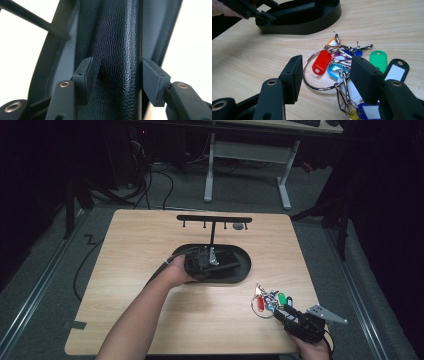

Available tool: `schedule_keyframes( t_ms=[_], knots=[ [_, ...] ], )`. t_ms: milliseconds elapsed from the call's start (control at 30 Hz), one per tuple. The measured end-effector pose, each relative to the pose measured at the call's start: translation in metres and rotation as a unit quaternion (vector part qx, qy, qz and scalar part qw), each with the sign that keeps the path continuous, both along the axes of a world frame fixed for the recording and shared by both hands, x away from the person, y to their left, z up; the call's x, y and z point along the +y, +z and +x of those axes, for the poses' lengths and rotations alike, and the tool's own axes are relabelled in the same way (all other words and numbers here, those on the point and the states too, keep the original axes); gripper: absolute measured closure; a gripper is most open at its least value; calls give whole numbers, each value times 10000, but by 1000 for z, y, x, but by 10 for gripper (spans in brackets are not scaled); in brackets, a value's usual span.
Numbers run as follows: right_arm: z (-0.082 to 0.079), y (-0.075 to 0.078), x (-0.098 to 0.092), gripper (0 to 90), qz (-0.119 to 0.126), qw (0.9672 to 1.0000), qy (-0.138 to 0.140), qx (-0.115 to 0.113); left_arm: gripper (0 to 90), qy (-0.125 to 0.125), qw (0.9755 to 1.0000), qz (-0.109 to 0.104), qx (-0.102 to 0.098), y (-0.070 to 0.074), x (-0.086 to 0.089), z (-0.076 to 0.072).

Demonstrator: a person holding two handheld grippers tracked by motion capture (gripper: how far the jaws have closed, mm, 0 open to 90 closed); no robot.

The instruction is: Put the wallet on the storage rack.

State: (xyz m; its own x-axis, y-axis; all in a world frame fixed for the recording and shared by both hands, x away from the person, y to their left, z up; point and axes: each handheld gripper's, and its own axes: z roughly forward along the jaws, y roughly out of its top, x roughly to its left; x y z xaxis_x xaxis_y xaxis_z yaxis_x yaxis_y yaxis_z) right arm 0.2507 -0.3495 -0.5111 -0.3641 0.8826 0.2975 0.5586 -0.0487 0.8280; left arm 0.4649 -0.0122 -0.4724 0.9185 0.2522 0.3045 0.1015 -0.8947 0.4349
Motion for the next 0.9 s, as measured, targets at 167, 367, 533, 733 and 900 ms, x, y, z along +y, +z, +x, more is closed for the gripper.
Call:
schedule_keyframes(
  t_ms=[167,367,533,733,900],
  knots=[
    [-1,2,-1,443,-13,10000,-1,-45,488,64,9996,-254,-47,10,3,-5],
    [0,1,0,443,3,10000,-8,-15,499,161,9991,-382,-36,19,10,-12],
    [0,2,0,443,-36,10000,9,-49,513,301,9979,-565,-9,18,22,-24],
    [2,2,2,443,-106,9999,49,-56,540,508,9952,-836,77,13,47,-43],
    [3,1,4,443,-125,9999,55,-16,537,639,9925,-1035,110,3,67,-60]
  ],
)
